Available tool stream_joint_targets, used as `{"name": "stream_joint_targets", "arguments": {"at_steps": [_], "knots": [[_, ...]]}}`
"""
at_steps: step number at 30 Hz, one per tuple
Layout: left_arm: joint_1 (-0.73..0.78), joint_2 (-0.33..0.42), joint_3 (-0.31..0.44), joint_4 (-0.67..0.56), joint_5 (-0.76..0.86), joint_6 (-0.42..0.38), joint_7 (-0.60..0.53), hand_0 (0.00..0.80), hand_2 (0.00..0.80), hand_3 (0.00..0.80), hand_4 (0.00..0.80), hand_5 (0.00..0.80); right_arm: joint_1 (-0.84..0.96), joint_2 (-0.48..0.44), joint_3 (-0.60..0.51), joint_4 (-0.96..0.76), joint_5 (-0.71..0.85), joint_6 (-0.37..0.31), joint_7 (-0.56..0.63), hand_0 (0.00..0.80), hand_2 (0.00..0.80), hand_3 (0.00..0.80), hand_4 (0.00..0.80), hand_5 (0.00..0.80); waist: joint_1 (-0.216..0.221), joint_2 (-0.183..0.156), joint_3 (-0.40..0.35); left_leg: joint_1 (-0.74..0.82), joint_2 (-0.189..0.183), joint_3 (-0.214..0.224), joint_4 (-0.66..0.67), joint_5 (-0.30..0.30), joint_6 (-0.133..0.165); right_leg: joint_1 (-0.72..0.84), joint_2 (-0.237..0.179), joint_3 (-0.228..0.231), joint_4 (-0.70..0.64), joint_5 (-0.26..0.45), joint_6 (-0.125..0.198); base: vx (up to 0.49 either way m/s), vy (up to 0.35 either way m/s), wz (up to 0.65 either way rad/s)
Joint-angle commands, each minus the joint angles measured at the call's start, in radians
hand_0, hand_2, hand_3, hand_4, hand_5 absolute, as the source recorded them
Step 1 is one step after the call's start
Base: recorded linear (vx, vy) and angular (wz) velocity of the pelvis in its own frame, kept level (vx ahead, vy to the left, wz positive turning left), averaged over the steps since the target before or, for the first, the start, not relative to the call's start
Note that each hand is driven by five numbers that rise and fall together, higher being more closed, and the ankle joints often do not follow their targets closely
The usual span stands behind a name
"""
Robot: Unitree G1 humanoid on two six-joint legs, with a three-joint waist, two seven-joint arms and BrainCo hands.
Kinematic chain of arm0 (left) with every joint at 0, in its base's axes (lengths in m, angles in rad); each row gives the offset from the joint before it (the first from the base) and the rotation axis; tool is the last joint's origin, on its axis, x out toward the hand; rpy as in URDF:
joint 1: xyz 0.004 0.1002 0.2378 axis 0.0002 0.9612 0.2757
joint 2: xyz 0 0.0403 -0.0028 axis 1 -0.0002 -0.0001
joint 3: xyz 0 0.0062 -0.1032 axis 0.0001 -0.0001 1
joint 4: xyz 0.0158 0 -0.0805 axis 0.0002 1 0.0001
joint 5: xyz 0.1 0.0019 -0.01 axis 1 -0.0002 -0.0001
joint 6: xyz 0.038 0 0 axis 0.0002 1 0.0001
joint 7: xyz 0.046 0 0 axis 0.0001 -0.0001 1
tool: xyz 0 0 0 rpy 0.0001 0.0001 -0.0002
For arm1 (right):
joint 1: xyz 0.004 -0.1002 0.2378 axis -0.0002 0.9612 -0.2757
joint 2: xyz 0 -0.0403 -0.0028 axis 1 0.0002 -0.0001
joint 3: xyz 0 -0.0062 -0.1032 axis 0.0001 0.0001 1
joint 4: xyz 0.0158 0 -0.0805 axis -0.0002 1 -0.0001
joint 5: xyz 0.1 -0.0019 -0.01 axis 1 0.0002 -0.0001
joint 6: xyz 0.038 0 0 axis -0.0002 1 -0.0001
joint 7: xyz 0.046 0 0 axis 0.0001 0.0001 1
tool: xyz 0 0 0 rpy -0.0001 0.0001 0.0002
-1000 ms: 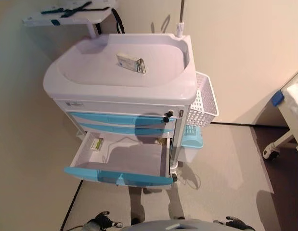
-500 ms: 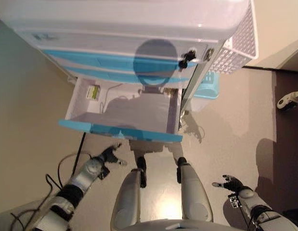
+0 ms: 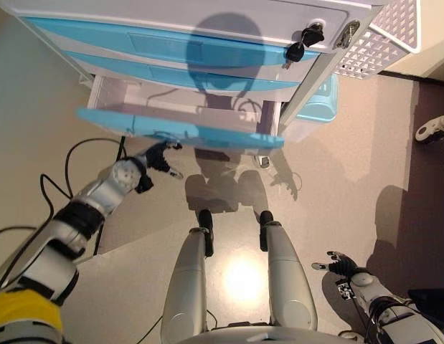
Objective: Open the drawer and pick up the medicine
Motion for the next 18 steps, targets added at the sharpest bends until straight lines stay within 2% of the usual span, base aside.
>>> {"name": "stream_joint_targets", "arguments": {"at_steps": [1,3,8,13,14,18], "knots": [[-0.144,-0.025,0.092,0.175,0.048,-0.044,0.118,0.000,0.000,0.000,0.000,0.000,0.040,-0.018,0.055,0.034,0.029,-0.012,-0.013,0.000,0.000,0.000,0.000,0.000,-0.025,0.003,-0.076,0.049,-0.042,0.056,0.026,-0.119,0.062,0.018,0.036,0.015,-0.092,0.059,-0.021,0.084,0.054,-0.23],[-0.200,-0.053,0.071,0.302,0.102,-0.031,0.126,0.000,0.000,0.000,0.000,0.000,0.027,-0.016,0.075,0.044,0.022,-0.012,-0.019,0.000,0.000,0.000,0.000,0.000,-0.032,-0.003,-0.076,0.045,-0.033,0.071,0.030,-0.123,0.065,0.012,0.045,0.030,-0.096,0.063,-0.015,0.021,0.060,-0.34],[-0.240,-0.072,0.106,0.413,0.111,-0.029,0.157,0.000,0.000,0.000,0.000,0.000,0.011,-0.010,0.104,0.040,0.031,-0.021,-0.028,0.000,0.000,0.000,0.000,0.000,-0.044,-0.020,-0.077,0.049,-0.011,0.107,0.031,-0.132,0.072,0.007,0.069,0.066,-0.115,0.077,-0.004,0.029,0.054,-0.39],[-0.164,-0.075,0.144,0.347,0.079,-0.029,0.138,0.000,0.000,0.000,0.000,0.000,0.025,-0.008,0.103,0.046,0.020,-0.013,-0.021,0.000,0.000,0.000,0.000,0.000,-0.038,-0.018,-0.083,0.083,-0.010,0.111,0.005,-0.127,0.070,0.032,0.072,0.072,-0.137,0.083,-0.001,0.038,0.001,-0.16],[-0.122,-0.083,0.168,0.321,0.058,-0.031,0.134,0.000,0.000,0.000,0.000,0.000,0.029,-0.006,0.104,0.048,0.008,-0.009,-0.019,0.000,0.000,0.000,0.000,0.000,-0.033,-0.018,-0.089,0.086,-0.015,0.113,-0.024,-0.090,0.073,0.036,0.069,0.073,-0.163,0.113,-0.003,-0.012,-0.047,-0.16],[0.085,-0.133,0.277,0.212,-0.025,-0.033,0.128,0.000,0.000,0.000,0.000,0.000,0.056,0.005,0.078,0.043,-0.010,-0.002,-0.019,0.000,0.000,0.000,0.000,0.000,-0.013,-0.011,-0.096,0.170,-0.027,0.086,-0.107,-0.062,0.061,0.120,0.058,0.048,-0.221,0.124,-0.004,0.036,-0.072,-0.04]]}}
